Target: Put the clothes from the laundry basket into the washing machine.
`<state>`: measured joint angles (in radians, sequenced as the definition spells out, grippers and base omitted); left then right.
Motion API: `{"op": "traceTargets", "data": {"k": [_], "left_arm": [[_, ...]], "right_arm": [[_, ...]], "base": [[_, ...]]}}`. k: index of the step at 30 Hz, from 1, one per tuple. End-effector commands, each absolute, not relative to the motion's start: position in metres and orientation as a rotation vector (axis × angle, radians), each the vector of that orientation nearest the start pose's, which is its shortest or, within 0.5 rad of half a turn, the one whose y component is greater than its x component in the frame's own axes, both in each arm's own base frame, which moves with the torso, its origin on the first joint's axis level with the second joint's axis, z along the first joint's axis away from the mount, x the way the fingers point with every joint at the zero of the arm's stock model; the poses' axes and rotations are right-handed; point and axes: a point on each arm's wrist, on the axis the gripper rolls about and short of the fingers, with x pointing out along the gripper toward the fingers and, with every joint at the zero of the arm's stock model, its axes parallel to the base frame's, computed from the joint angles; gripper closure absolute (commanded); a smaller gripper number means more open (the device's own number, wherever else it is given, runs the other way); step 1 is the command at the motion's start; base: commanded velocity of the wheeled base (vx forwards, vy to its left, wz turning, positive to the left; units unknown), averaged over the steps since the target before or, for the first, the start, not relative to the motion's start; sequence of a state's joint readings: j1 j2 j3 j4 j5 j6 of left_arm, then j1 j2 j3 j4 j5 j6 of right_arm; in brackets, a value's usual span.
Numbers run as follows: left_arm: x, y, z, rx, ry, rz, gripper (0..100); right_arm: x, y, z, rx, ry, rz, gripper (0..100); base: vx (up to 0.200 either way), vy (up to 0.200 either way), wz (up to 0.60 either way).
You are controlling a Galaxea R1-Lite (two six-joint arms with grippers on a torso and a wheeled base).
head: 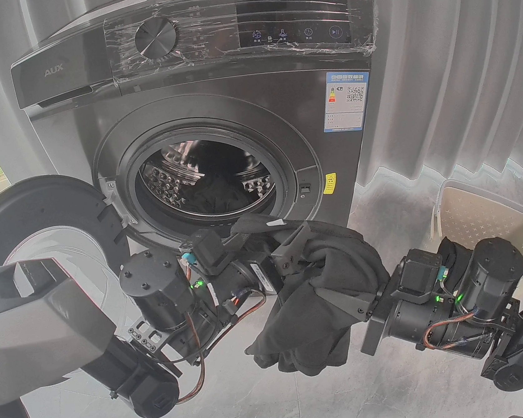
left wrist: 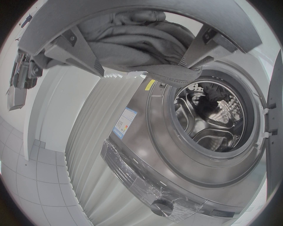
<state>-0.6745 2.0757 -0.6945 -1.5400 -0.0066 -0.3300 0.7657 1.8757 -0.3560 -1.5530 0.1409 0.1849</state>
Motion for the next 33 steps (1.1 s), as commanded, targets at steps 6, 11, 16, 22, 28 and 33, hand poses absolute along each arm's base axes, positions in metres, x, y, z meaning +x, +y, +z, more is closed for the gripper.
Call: {"op": "traceTargets", "data": {"k": [6,11,16,22,28,33], "left_arm": [[0.271,-0.201,0.109,-0.342,0.017,-0.655,0],[0.248,-0.196,0.107,-0.328,0.071,-0.694,0],[0.234,-0.193,0.099,-0.305,0.127,-0.738,0],[0.220,-0.185,0.098,-0.292,0.166,-0.798,0],[0.221,-0.183,0.099,-0.280,0.159,-0.801,0],[0.219,-0.182,0.092,-0.180,0.151,-0.807,0]], "right_arm": [[0.206,0.189,0.128,0.196,0.007,0.877,100],[0.221,0.179,0.132,0.203,-0.022,0.815,100],[0.223,0.177,0.133,0.205,-0.025,0.806,100],[0.226,0.175,0.133,0.209,-0.029,0.794,100],[0.223,0.178,0.132,0.209,-0.023,0.808,100],[0.222,0.178,0.133,0.211,-0.020,0.814,100]], "base": [[0.000,0.000,0.00],[0.000,0.000,0.00],[0.000,0.000,0.00],[0.000,0.000,0.00],[0.000,0.000,0.00],[0.000,0.000,0.00]]}}
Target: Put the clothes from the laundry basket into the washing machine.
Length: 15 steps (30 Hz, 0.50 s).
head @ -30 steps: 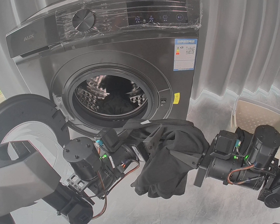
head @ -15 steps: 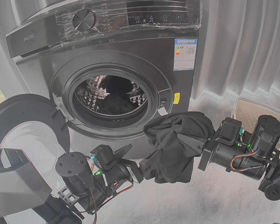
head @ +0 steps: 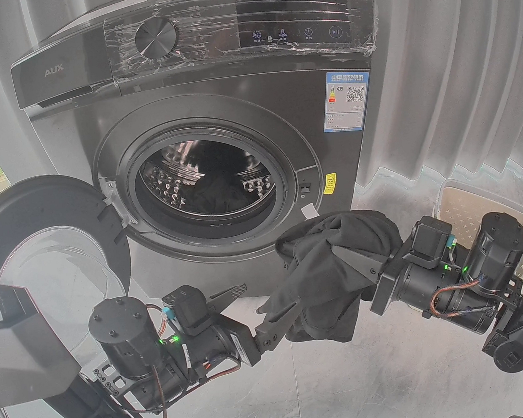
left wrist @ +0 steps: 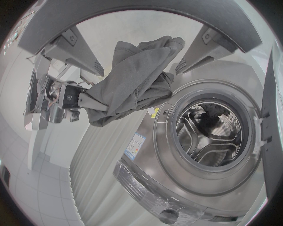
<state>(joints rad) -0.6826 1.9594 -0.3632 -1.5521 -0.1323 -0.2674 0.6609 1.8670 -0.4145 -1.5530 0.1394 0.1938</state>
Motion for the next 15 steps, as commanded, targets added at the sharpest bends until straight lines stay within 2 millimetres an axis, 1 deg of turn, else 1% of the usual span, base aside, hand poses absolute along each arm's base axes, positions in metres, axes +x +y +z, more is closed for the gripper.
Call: {"op": "traceTargets", "data": {"k": [1,7,13,15], "left_arm": [[0.220,-0.182,0.091,-0.168,0.153,-0.812,0],[0.230,-0.190,0.074,-0.059,0.153,-0.850,0],[0.236,-0.199,0.070,-0.050,0.142,-0.867,0],[0.244,-0.205,0.066,-0.045,0.134,-0.871,0]], "right_arm": [[0.221,0.178,0.133,0.211,-0.021,0.818,100],[0.211,0.185,0.131,0.208,-0.006,0.862,100],[0.206,0.188,0.134,0.211,-0.014,0.889,100],[0.203,0.188,0.133,0.210,-0.007,0.897,100]], "base": [[0.000,0.000,0.00],[0.000,0.000,0.00],[0.000,0.000,0.00],[0.000,0.000,0.00]]}}
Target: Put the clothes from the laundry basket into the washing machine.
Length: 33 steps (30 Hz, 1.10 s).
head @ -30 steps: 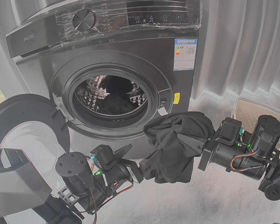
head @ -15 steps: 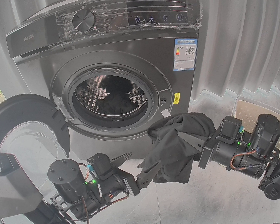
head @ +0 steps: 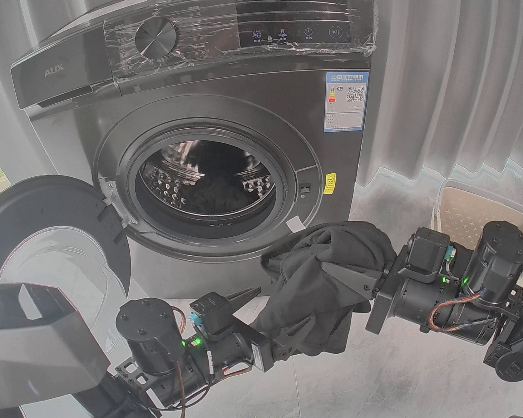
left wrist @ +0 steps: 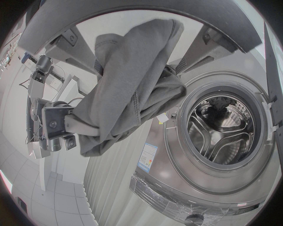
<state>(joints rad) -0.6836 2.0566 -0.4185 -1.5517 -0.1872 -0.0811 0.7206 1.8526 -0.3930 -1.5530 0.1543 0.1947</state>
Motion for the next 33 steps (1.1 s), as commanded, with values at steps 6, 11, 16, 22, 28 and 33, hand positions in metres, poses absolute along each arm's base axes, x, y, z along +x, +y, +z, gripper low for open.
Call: {"op": "traceTargets", "data": {"k": [6,11,16,22,28,33], "left_arm": [[0.258,-0.218,0.058,-0.036,0.113,-0.882,0],[0.260,-0.227,0.054,-0.037,0.110,-0.918,0],[0.261,-0.230,0.052,-0.038,0.110,-0.946,0],[0.275,-0.236,0.055,-0.046,0.060,-0.933,0],[0.278,-0.238,0.056,-0.051,0.048,-0.933,0],[0.278,-0.239,0.049,-0.048,0.067,-0.936,0]], "right_arm": [[0.198,0.192,0.132,0.208,0.003,0.918,100],[0.195,0.196,0.133,0.211,-0.001,0.937,100],[0.196,0.195,0.135,0.214,-0.010,0.932,100],[0.196,0.195,0.135,0.216,-0.011,0.930,100],[0.196,0.196,0.135,0.218,-0.011,0.932,100],[0.198,0.195,0.137,0.222,-0.020,0.923,100]], "base": [[0.000,0.000,0.00],[0.000,0.000,0.00],[0.000,0.000,0.00],[0.000,0.000,0.00],[0.000,0.000,0.00],[0.000,0.000,0.00]]}}
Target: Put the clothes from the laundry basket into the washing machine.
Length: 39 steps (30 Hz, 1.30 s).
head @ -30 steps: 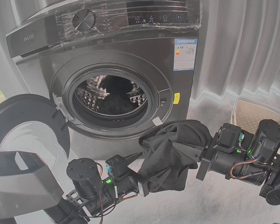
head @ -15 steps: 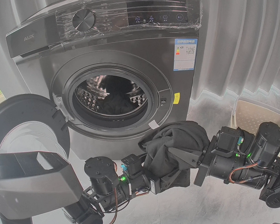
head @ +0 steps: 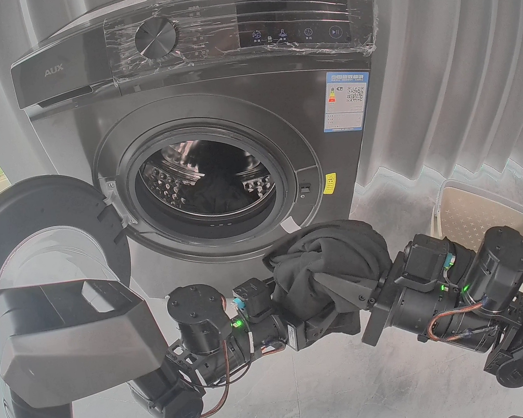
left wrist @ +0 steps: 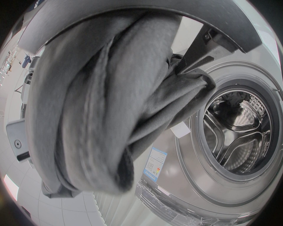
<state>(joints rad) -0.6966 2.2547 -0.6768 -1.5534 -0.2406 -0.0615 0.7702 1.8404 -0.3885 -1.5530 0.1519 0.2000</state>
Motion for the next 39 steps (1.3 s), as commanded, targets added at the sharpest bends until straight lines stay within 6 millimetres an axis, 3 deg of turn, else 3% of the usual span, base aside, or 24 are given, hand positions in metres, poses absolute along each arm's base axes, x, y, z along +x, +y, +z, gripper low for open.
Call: {"op": "traceTargets", "data": {"k": [1,9,10,20,25,31,39], "left_arm": [[0.278,-0.239,0.048,-0.046,0.070,-0.937,0],[0.282,-0.242,0.052,-0.051,0.046,-0.932,0],[0.282,-0.241,0.052,-0.051,0.045,-0.930,100],[0.278,-0.240,0.063,-0.063,0.023,-0.934,100],[0.254,-0.232,0.087,-0.071,-0.002,-0.961,100],[0.226,-0.219,0.093,-0.055,0.037,-0.993,100],[0.214,-0.214,0.104,-0.060,0.016,-1.010,100]], "right_arm": [[0.199,0.195,0.138,0.223,-0.025,0.919,100],[0.198,0.194,0.140,0.233,-0.027,0.920,100],[0.198,0.194,0.140,0.233,-0.027,0.920,100],[0.202,0.192,0.141,0.234,-0.035,0.905,100],[0.219,0.182,0.145,0.241,-0.063,0.822,100],[0.239,0.173,0.140,0.259,-0.057,0.729,100],[0.243,0.172,0.131,0.253,-0.026,0.715,100]], "base": [[0.000,0.000,0.00],[0.000,0.000,0.00],[0.000,0.000,0.00],[0.000,0.000,0.00],[0.000,0.000,0.00],[0.000,0.000,0.00],[0.000,0.000,0.00]]}}
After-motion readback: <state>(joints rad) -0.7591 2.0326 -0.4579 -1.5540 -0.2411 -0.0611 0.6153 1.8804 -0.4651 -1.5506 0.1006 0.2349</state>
